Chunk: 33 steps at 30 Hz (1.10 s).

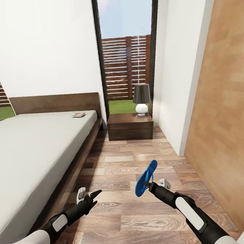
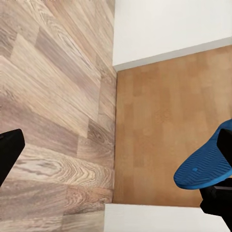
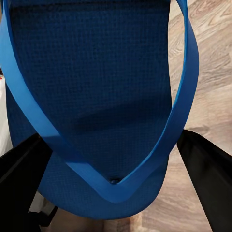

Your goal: In the bedroom, move the book from the bed onto either nightstand, and place the two sandals side by side next to the bed.

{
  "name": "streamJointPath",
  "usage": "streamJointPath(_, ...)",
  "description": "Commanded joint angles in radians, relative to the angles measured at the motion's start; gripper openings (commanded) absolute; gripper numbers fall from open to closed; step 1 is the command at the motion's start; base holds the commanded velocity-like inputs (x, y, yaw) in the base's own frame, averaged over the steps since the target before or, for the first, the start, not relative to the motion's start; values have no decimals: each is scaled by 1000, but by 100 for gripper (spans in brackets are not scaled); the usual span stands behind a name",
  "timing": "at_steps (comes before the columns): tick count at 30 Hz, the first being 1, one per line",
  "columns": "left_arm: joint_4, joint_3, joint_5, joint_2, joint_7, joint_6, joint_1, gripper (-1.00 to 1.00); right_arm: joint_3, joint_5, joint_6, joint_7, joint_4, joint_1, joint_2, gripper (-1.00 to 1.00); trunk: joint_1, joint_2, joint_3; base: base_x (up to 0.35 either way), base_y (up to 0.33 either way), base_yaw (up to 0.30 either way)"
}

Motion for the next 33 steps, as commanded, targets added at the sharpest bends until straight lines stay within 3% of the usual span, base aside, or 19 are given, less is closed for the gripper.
streamJointPath(1,0,-8,10,0,-1,7,0,100,2,-6,2,1,0,-1,-1,-100,0,0,-1,0,-30,0)
streamJointPath(13,0,-8,10,-12,1,7,0,100,2,-6,-2,-12,0,-1,0,-100,0,0,-1,0,-86,5)
streamJointPath(26,0,-8,10,-13,0,7,0,100,1,-8,-2,-52,-1,-1,0,-100,0,0,0,0,-18,219)
streamJointPath(33,0,-8,8,-13,1,8,0,100,2,-7,3,-55,-2,-1,0,-100,0,0,0,0,0,70)
